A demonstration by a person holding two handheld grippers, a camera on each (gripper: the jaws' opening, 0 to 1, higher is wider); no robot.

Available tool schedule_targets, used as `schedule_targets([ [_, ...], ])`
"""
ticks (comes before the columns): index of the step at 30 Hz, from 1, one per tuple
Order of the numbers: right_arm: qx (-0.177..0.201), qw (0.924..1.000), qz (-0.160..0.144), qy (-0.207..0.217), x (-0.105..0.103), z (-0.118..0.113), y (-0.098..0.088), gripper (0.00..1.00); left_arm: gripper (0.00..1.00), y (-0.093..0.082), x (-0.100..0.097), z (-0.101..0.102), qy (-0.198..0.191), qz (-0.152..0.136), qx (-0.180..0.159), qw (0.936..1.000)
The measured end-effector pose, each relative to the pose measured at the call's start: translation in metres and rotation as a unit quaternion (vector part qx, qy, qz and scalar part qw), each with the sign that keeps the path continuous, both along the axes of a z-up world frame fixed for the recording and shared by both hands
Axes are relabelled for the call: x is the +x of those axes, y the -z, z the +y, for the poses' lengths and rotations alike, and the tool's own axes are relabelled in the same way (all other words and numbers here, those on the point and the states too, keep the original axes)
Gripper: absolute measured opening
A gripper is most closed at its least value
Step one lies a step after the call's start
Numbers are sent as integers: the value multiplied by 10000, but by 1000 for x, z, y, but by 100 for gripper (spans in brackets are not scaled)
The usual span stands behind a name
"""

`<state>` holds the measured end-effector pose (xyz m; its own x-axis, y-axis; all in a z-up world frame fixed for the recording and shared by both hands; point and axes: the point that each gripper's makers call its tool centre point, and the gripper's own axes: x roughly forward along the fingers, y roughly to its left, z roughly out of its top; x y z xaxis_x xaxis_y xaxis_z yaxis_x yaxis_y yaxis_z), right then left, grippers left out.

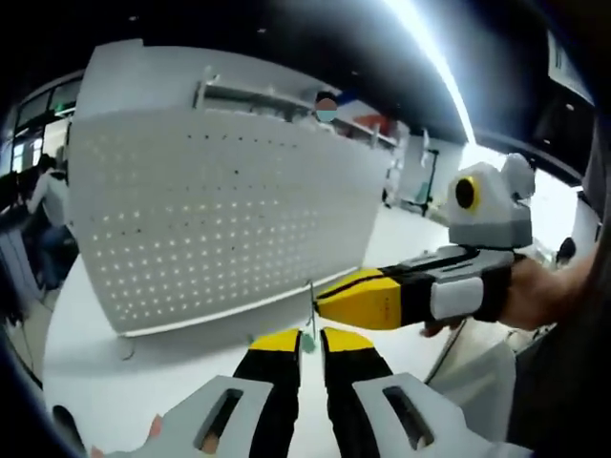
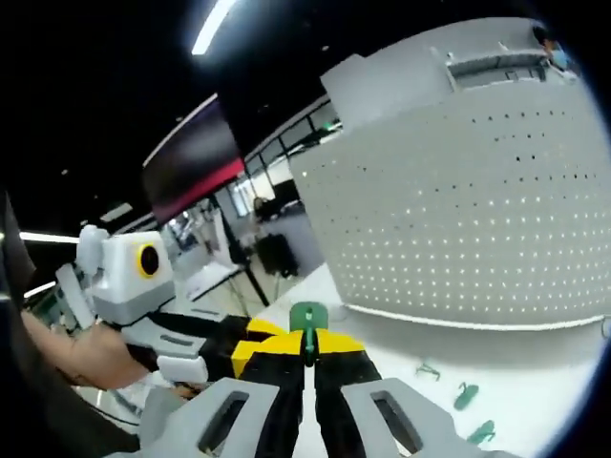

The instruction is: Insert the hook assembly into the mounting plate slot until the hook locks in place.

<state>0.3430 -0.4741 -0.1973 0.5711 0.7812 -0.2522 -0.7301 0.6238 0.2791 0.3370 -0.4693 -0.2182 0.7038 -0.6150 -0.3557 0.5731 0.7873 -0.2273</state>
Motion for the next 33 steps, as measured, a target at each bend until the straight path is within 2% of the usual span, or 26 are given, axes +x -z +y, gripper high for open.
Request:
schedule_targets([
  [4,-213,9996,-166,-61,-1,2,2,0,23,0,-1,4,-20,-86,68,9999],
  [5,-249,9994,-213,-69,-1,3,1,0,25,0,0,5,-1,-219,127,9997],
  [7,-302,9991,-288,-62,0,2,1,0,32,3,1,7,-11,-212,89,9997],
  [9,-341,9989,-316,-73,1,2,2,0,43,5,2,9,-52,-163,9,9999],
  [12,-391,9985,-376,-48,1,0,2,0,58,4,0,11,-62,-237,-87,9997],
  [17,-442,9976,-537,17,5,-3,-1,0,76,2,-4,8,41,-233,-212,9995],
  [20,-521,9963,-689,27,7,-4,-4,0,85,-3,-8,5,133,-254,-409,9988],
  [23,-427,9965,-709,61,8,-4,-7,0,100,-3,-8,5,89,-223,-434,9988],
  [30,-471,9939,-964,236,14,-7,-12,0,100,-4,-13,8,52,-245,-439,9987],
  [33,-506,9903,-1184,526,24,-15,-13,0,99,-3,-13,10,-26,-260,-437,9987],
])
